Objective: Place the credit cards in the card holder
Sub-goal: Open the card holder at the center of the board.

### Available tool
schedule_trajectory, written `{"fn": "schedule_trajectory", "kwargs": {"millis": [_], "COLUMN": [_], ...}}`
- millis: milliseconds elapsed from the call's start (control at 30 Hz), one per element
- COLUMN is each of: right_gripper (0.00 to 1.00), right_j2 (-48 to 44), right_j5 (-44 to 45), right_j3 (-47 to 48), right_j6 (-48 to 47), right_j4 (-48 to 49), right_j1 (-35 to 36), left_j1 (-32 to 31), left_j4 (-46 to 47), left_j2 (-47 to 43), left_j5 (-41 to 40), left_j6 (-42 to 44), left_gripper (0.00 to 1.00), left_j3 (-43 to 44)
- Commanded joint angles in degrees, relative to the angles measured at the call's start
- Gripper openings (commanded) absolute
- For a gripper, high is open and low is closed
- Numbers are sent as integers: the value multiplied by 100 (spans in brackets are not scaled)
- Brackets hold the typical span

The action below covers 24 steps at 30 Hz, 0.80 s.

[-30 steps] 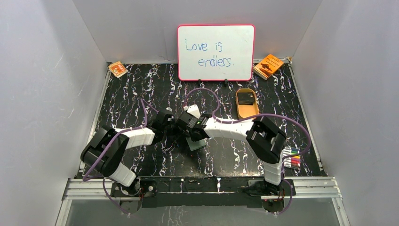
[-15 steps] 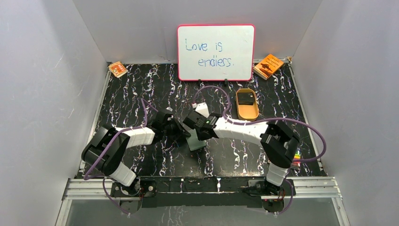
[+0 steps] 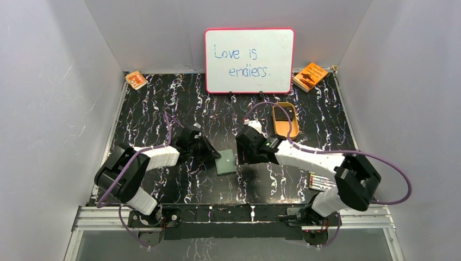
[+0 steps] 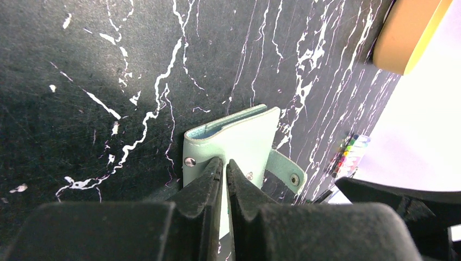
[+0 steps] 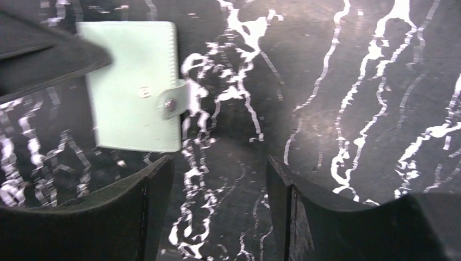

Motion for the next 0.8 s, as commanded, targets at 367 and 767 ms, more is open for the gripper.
{"fn": "schedule_trajectory", "kwargs": {"millis": [367, 767], "right_gripper": [75, 42], "right_j2": [820, 1092], "right_j5": [-1005, -1218], "right_j3": [670, 310], "right_j6": [-481, -276], "right_j4": [873, 1371], "right_j1": [-119, -533], "left_j1": [5, 7], "left_j4": [-818, -789], "left_j2": [6, 77], "left_j5": [-187, -182], "left_j6": [114, 110], "left_gripper": [8, 6], "left_j3": [32, -10]}}
